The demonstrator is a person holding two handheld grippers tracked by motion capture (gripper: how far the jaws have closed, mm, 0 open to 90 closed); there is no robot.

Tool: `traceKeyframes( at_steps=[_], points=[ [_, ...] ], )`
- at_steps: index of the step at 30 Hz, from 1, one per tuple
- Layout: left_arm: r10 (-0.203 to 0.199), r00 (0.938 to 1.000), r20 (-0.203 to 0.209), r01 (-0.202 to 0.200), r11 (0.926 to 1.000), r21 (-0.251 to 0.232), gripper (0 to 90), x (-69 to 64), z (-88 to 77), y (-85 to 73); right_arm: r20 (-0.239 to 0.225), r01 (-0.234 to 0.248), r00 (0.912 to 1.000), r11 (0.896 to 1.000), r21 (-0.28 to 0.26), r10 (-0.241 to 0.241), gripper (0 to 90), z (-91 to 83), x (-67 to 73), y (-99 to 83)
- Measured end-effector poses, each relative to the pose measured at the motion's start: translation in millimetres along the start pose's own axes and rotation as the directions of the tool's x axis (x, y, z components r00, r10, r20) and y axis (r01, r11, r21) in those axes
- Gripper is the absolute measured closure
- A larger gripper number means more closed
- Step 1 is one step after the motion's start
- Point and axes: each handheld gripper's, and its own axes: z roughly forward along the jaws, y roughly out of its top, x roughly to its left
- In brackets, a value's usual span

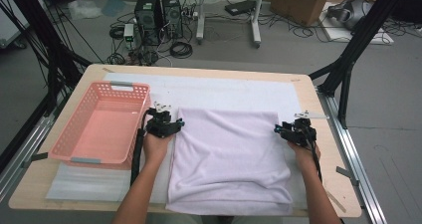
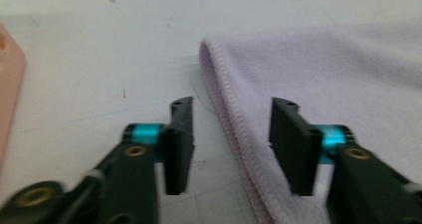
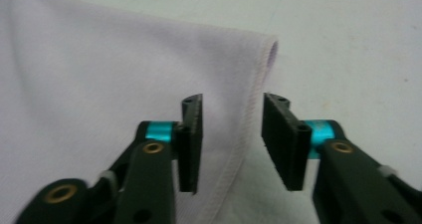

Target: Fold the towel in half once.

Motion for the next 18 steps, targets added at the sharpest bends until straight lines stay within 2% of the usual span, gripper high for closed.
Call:
traceKeyframes(
  at_steps=[2,3,4,5,7,8,9,10,11,13,14,15,16,18],
  points=[
    [-0.042,0.9984,0.039,0.043,0.9987,-0.026,44.7,4.0,4.8,0.4,0.011,0.003,0.9999,1.0,0.02,-0.003,53.1,5.8,-2.2,5.0],
    [-0.048,0.9979,0.043,0.048,0.9988,-0.006,43.2,5.2,8.2,0.3,0.014,0.013,0.9998,0.999,0.033,-0.013,51.3,9.0,-3.1,7.3],
    [-0.044,0.9978,0.049,0.043,0.999,0.01,42.3,5.2,12.4,-0.7,0.017,0.015,0.9997,0.999,0.043,-0.016,49.1,12.3,-3.4,9.6],
    [-0.021,0.9986,0.049,0.021,0.9998,0.0,40.8,3.5,13.8,-0.7,0.017,0.015,0.9997,0.999,0.051,-0.016,47.9,15.4,-3.8,11.5],
    [0.018,0.999,0.041,-0.018,0.9998,0.012,40.0,-0.8,15.9,0.8,0.009,0.026,0.9996,0.997,0.066,-0.027,48.0,20.9,-3.4,13.7],
    [0.056,0.9982,0.02,-0.057,0.9983,0.016,42.3,-4.0,16.6,0.6,0.01,0.04,0.9991,0.996,0.083,-0.041,48.6,24.0,-2.7,13.8],
    [0.106,0.9943,-0.014,-0.105,0.9942,0.02,47.3,-8.9,17.2,0.1,0.014,0.054,0.9983,0.994,0.091,-0.056,49.3,26.0,-1.0,13.4],
    [0.122,0.9926,-0.005,-0.121,0.9924,0.019,51.3,-10.8,17.1,-0.1,0.021,0.058,0.998,0.994,0.093,-0.06,52.7,25.9,0.0,13.8],
    [0.134,0.9907,0.024,-0.134,0.9909,0.013,61.3,-13.5,17.5,-0.3,0.021,0.056,0.9981,0.994,0.094,-0.058,57.9,25.6,0.1,13.9],
    [0.144,0.9887,0.039,-0.145,0.9893,0.015,81.4,-18.1,17.8,-0.5,-0.013,0.035,0.9993,0.994,0.1,-0.034,73.1,24.3,-0.1,14.0],
    [0.136,0.9901,0.033,-0.137,0.9905,0.015,83.2,-19.3,18.0,-0.6,-0.027,0.027,0.9994,0.994,0.102,-0.024,81.8,24.1,0.4,13.9],
    [0.114,0.9927,0.039,-0.115,0.9932,0.019,83.9,-18.0,17.7,-0.3,-0.043,0.017,0.999,0.994,0.105,-0.013,83.3,24.0,1.3,13.7],
    [0.089,0.9948,0.049,-0.09,0.9958,0.018,84.3,-16.4,17.8,-0.2,-0.038,0.019,0.9992,0.994,0.106,-0.016,84.6,23.6,2.2,14.0],
    [0.072,0.9963,0.048,-0.073,0.9972,0.018,84.9,-15.6,17.5,0.6,-0.041,0.009,0.9991,0.995,0.103,-0.005,85.6,22.8,1.5,13.9]
  ],
)
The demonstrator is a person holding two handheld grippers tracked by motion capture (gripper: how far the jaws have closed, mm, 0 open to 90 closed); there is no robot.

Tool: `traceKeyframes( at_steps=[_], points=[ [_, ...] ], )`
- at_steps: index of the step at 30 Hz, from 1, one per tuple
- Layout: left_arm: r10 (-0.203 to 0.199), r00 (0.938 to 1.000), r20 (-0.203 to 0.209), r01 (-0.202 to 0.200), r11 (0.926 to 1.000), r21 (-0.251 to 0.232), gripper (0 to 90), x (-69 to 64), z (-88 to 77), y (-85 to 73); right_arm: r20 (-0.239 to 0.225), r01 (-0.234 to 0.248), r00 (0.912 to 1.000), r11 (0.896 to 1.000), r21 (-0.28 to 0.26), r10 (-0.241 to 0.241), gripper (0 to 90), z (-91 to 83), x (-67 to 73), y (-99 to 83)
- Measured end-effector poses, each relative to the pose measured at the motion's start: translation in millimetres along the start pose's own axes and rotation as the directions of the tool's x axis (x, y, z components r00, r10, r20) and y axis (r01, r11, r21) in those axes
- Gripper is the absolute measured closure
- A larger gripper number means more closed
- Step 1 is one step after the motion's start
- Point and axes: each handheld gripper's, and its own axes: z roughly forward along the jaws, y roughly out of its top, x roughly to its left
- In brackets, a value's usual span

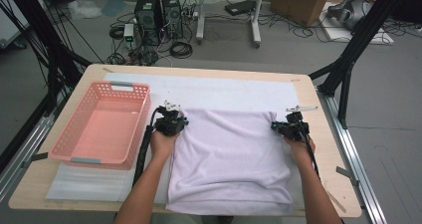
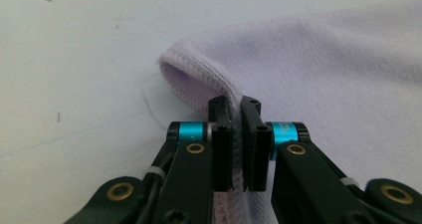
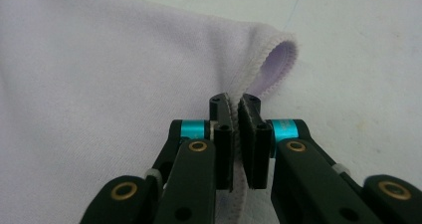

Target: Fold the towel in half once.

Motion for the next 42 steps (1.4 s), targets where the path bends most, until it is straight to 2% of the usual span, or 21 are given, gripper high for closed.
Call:
traceKeyframes(
  at_steps=[4,8,10,11,12,15,17,18,19,21,24,26,28,30,32,40,41,42],
  points=[
    [-0.038,0.9992,-0.015,0.037,0.9986,-0.037,85.2,4.1,-2.6,2.6,0.01,-0.001,1.0,1.0,-0.027,0.002,86.0,-2.5,-2.0,0.1],
    [-0.042,0.999,-0.012,0.042,0.9974,-0.059,85.4,5.0,-5.4,10.4,0.018,0.004,0.9998,0.997,-0.076,-0.002,86.2,-6.9,-3.5,2.6],
    [-0.067,0.9977,-0.005,0.066,0.992,-0.107,85.4,6.2,-7.3,14.3,0.022,0.008,0.9997,0.994,-0.106,-0.006,86.2,-8.6,-4.4,4.1],
    [-0.073,0.9973,-0.004,0.072,0.9928,-0.096,85.4,7.0,-6.6,16.3,0.029,0.012,0.9995,0.992,-0.124,-0.008,86.3,-9.4,-5.3,5.2],
    [-0.061,0.9981,-0.01,0.06,0.9939,-0.092,85.4,7.9,-5.2,19.2,0.031,0.008,0.9995,0.991,-0.133,-0.004,86.2,-9.6,-5.5,6.2],
    [-0.063,0.998,-0.008,0.062,0.9915,-0.114,85.3,11.1,-2.4,27.0,0.039,0.021,0.9991,0.987,-0.158,-0.015,86.2,-9.4,-6.9,12.4],
    [-0.077,0.997,-0.007,0.075,0.9854,-0.153,85.3,13.7,0.1,27.7,0.044,0.027,0.9988,0.984,-0.173,-0.02,86.2,-8.2,-8.1,17.7],
    [-0.091,0.9958,-0.002,0.09,0.9843,-0.152,85.3,16.3,2.7,27.6,0.049,0.028,0.9986,0.984,-0.178,-0.02,86.2,-6.7,-9.2,20.4],
    [-0.089,0.996,-0.003,0.088,0.9864,-0.139,85.3,18.6,6.0,28.8,0.051,0.026,0.9986,0.983,-0.182,-0.017,86.2,-4.9,-10.4,22.9],
    [-0.092,0.9958,-0.005,0.09,0.9861,-0.139,85.3,22.2,10.8,33.3,0.051,0.022,0.9986,0.982,-0.185,-0.012,86.2,-0.1,-11.4,28.3],
    [-0.087,0.9959,-0.021,0.085,0.9902,-0.111,85.2,26.5,16.0,47.0,0.075,0.047,0.9966,0.981,-0.187,-0.034,86.2,6.7,-11.8,36.7],
    [-0.086,0.9961,-0.022,0.083,0.9888,-0.124,85.2,29.2,19.1,55.3,0.08,0.028,0.9967,0.98,-0.196,-0.013,86.1,10.7,-14.2,42.1],
    [-0.084,0.9963,-0.021,0.081,0.9918,-0.098,85.1,33.0,23.8,64.0,0.083,0.016,0.9966,0.979,-0.205,0.001,86.1,13.2,-16.0,46.0],
    [-0.088,0.9958,-0.024,0.084,0.9896,-0.117,85.0,33.3,26.4,66.6,0.092,0.028,0.9957,0.981,-0.192,-0.01,86.0,16.4,-17.7,50.9],
    [-0.069,0.997,-0.033,0.065,0.9922,-0.106,85.0,33.8,30.6,67.7,0.1,0.037,0.9948,0.984,-0.175,-0.02,86.1,20.1,-19.6,56.1],
    [-0.102,0.9946,-0.021,0.099,0.9897,-0.103,84.0,45.8,42.2,59.6,0.106,0.036,0.9941,0.988,-0.152,-0.02,86.0,40.5,-23.2,67.1],
    [-0.114,0.9934,-0.005,0.113,0.9891,-0.094,81.6,46.4,42.9,58.5,0.102,0.034,0.9946,0.989,-0.145,-0.019,85.7,43.3,-24.0,67.0],
    [-0.124,0.9923,0.004,0.123,0.9884,-0.089,74.2,46.6,42.9,58.1,0.103,0.03,0.9945,0.989,-0.142,-0.015,84.1,45.9,-23.8,66.1]
  ],
)
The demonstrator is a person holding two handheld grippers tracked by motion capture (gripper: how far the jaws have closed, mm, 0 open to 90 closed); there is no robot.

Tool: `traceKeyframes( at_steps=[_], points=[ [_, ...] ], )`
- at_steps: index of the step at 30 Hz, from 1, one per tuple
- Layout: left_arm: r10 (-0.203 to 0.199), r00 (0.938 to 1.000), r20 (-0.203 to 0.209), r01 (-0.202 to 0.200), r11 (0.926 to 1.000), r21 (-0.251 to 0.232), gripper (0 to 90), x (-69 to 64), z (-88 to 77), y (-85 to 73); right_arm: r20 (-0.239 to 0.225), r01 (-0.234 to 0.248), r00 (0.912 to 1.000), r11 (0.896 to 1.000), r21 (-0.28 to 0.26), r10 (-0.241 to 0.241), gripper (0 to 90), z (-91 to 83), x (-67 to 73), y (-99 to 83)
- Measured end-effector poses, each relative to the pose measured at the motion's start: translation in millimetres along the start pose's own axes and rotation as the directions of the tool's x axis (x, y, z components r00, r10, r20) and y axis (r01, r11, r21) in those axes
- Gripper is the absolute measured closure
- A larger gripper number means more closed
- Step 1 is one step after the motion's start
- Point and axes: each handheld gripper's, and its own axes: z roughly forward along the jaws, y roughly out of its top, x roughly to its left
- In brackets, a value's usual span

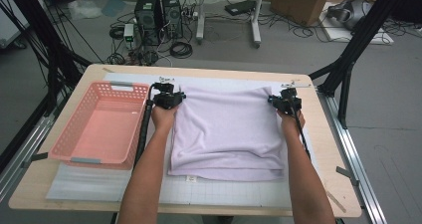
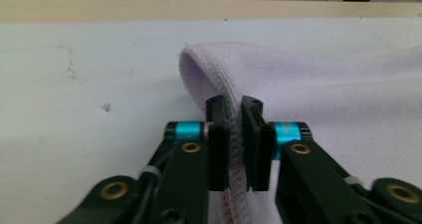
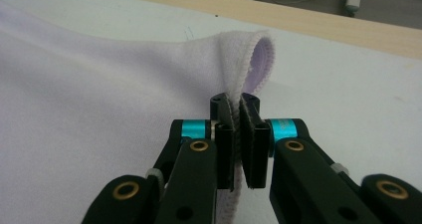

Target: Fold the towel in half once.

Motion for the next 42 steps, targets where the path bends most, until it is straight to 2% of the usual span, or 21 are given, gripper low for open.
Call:
traceKeyframes(
  at_steps=[2,4,6,8,11,14,17,19,20,22,25,27,29,30,31,33,36,37,39,40,42],
  points=[
    [-0.019,0.9996,0.023,0.019,0.9998,0.01,59.0,0.1,-1.7,-0.4,-0.006,-0.02,0.9998,1.0,0.003,0.02,76.1,1.8,-0.2,-1.7],
    [-0.005,0.9991,0.042,0.004,0.9999,0.01,54.0,-2.5,-5.5,-2.4,-0.01,-0.026,0.9996,0.999,0.019,0.026,68.2,0.3,-0.4,-2.1],
    [0.015,0.999,0.042,-0.017,0.9995,0.025,54.0,-4.7,-7.7,-4.8,-0.019,-0.024,0.9995,0.999,0.02,0.025,65.7,-3.0,0.0,-1.5],
    [0.012,0.998,0.061,-0.015,0.9986,0.051,53.9,-7.3,-9.4,-5.4,-0.016,-0.024,0.9996,1.0,0.016,0.024,64.7,-8.3,0.3,-1.0],
    [0.023,0.9975,0.066,-0.024,0.9997,0.006,54.1,-14.6,-17.7,-7.2,-0.019,-0.015,0.9997,1.0,0.005,0.015,64.1,-20.2,2.1,-0.1],
    [0.033,0.9961,0.082,-0.034,0.9993,0.015,53.3,-19.2,-25.7,-10.7,-0.027,0.0,0.9996,1.0,0.006,0.0,63.6,-33.8,4.4,-1.2],
    [0.05,0.9925,0.112,-0.056,0.9972,0.05,49.1,-25.3,-33.5,-12.4,-0.034,-0.003,0.9994,1.0,-0.001,0.003,62.9,-47.9,7.0,-4.8],
    [0.068,0.9918,0.108,-0.069,0.9976,0.007,50.4,-29.4,-42.0,-17.0,-0.048,0.005,0.9988,1.0,-0.001,-0.005,62.2,-56.2,8.0,-8.2],
    [0.065,0.9916,0.112,-0.066,0.9978,0.008,51.5,-30.2,-44.9,-19.1,-0.053,0.006,0.9986,1.0,-0.001,-0.006,62.0,-60.4,8.6,-10.0],
    [0.07,0.9891,0.129,-0.077,0.9958,0.049,51.3,-30.4,-49.4,-22.0,-0.057,0.009,0.9983,1.0,-0.007,-0.009,61.5,-68.5,10.4,-13.3],
    [0.075,0.9865,0.146,-0.078,0.9968,0.017,50.7,-33.3,-61.5,-29.7,-0.078,0.011,0.9969,1.0,-0.011,-0.011,61.1,-80.3,13.4,-18.9],
    [0.095,0.9845,0.148,-0.099,0.9948,0.021,48.4,-36.1,-67.3,-36.5,-0.095,0.02,0.9953,1.0,-0.008,-0.02,59.9,-86.8,15.9,-23.2],
    [0.101,0.983,0.153,-0.11,0.9928,0.048,45.2,-35.7,-72.6,-43.6,-0.11,0.028,0.9936,0.999,0.025,-0.025,58.3,-91.3,19.0,-24.1],
    [0.102,0.9825,0.156,-0.113,0.9915,0.065,42.8,-35.8,-73.8,-45.6,-0.117,0.043,0.9923,0.999,0.017,-0.041,58.3,-95.1,22.4,-24.0],
    [0.108,0.9809,0.162,-0.12,0.991,0.06,39.9,-35.9,-76.3,-49.9,-0.126,0.047,0.991,0.999,0.016,-0.045,58.4,-97.6,25.0,-23.8],
    [0.127,0.9774,0.169,-0.14,0.988,0.065,39.7,-35.4,-81.0,-58.3,-0.139,0.077,0.9875,0.997,0.009,-0.075,58.4,-102.2,32.3,-24.4],
    [0.122,0.9794,0.161,-0.14,0.9846,0.105,37.9,-31.6,-83.2,-68.7,-0.171,0.107,0.9802,0.994,0.035,-0.1,58.4,-103.8,41.0,-30.5],
    [0.132,0.9782,0.161,-0.151,0.9822,0.112,37.9,-30.4,-83.8,-71.6,-0.184,0.118,0.9771,0.992,0.048,-0.107,58.4,-102.9,43.3,-34.1],
    [0.154,0.9763,0.152,-0.175,0.9752,0.135,41.0,-29.9,-84.2,-74.9,-0.21,0.137,0.9707,0.987,0.089,-0.116,58.1,-100.2,48.2,-42.3],
    [0.169,0.9754,0.141,-0.188,0.9732,0.132,41.9,-31.9,-85.3,-75.1,-0.221,0.153,0.9669,0.983,0.103,-0.127,58.0,-97.8,50.3,-46.7],
    [0.196,0.9704,0.14,-0.216,0.9667,0.138,51.0,-34.0,-85.9,-75.4,-0.24,0.171,0.9615,0.975,0.144,-0.133,58.0,-92.0,55.3,-56.2]
  ],
)
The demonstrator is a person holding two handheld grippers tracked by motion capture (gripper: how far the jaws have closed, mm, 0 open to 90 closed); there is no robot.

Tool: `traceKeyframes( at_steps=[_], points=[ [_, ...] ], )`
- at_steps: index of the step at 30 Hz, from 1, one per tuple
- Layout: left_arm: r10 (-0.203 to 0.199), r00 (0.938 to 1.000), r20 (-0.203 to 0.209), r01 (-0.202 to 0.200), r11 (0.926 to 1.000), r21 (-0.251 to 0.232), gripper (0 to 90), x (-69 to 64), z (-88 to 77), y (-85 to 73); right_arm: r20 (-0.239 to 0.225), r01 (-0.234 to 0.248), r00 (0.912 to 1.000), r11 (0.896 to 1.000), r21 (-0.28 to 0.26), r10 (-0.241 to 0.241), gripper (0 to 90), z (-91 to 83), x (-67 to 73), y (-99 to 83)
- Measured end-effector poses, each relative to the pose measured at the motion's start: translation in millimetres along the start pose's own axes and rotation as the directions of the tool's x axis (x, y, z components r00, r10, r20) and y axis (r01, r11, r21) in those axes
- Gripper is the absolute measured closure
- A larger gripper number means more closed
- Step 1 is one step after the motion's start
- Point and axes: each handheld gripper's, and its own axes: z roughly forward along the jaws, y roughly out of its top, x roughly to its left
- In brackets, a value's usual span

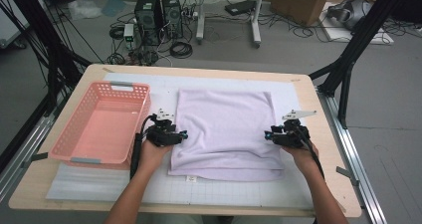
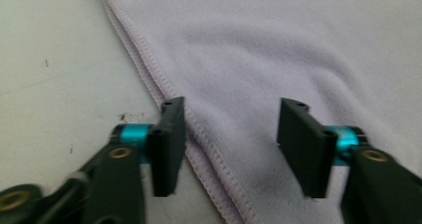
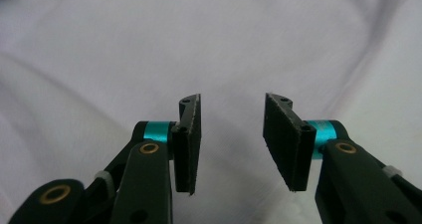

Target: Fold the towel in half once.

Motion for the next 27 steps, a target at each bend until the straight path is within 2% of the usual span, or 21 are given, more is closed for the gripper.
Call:
traceKeyframes(
  at_steps=[2,4,5,7,9,11,13,17,18,21,23,25,27],
  points=[
    [0.043,0.9988,-0.021,-0.043,0.999,0.015,59.7,-3.6,0.8,-0.1,0.006,0.016,0.9998,0.999,0.036,-0.017,58.3,7.9,2.5,-4.7],
    [0.063,0.9973,-0.038,-0.062,0.9979,0.018,72.1,-5.5,0.4,0.5,0.014,0.037,0.9992,0.997,0.061,-0.038,62.3,15.8,4.9,-9.0],
    [0.071,0.9961,-0.052,-0.07,0.9975,0.012,76.1,-6.6,0.5,1.0,0.026,0.044,0.9986,0.998,0.048,-0.046,67.7,15.9,6.0,-9.7],
    [0.085,0.9934,-0.077,-0.085,0.9964,-0.001,80.8,-8.0,0.6,1.7,0.023,0.057,0.9981,0.997,0.043,-0.058,85.6,15.7,5.8,-9.0],
    [0.068,0.9934,-0.093,-0.071,0.997,-0.032,81.9,-5.9,-0.1,2.8,0.05,0.084,0.9951,0.996,0.041,-0.086,86.8,16.2,7.1,-7.4],
    [0.041,0.995,-0.091,-0.047,0.9973,-0.057,83.4,-2.7,-0.8,4.2,0.071,0.083,0.9939,0.996,0.026,-0.084,87.0,17.7,8.1,-5.7],
    [0.037,0.994,-0.103,-0.045,0.9961,-0.076,84.6,-1.2,-0.8,5.0,0.084,0.078,0.9934,0.997,0.003,-0.078,87.0,19.4,7.8,-3.9],
    [-0.005,0.9921,-0.125,-0.009,0.9944,-0.105,85.5,6.1,3.4,8.7,0.121,0.059,0.9911,0.998,-0.03,-0.055,87.3,23.2,5.1,-0.5],
    [-0.028,0.9908,-0.133,0.013,0.9937,-0.111,85.6,8.1,5.3,10.2,0.136,0.056,0.9894,0.998,-0.04,-0.05,87.5,24.5,4.1,0.6],
    [-0.051,0.9867,-0.154,0.032,0.9916,-0.125,85.9,12.2,11.2,16.6,0.162,0.031,0.9866,0.996,-0.079,-0.018,87.6,29.6,-0.8,5.2],
    [-0.072,0.9831,-0.168,0.044,0.9851,-0.167,85.9,14.0,15.4,18.2,0.191,0.02,0.9815,0.995,-0.094,-0.002,87.6,34.4,-3.2,8.7],
    [-0.105,0.9809,-0.164,0.078,0.9835,-0.163,85.9,17.9,20.6,15.9,0.212,0.005,0.9772,0.994,-0.109,0.018,87.6,40.1,-5.1,12.7],
    [-0.113,0.9812,-0.156,0.09,0.9849,-0.147,84.3,18.7,21.8,14.7,0.216,-0.006,0.9759,0.993,-0.12,0.032,86.8,43.6,-5.0,14.4]
  ],
)
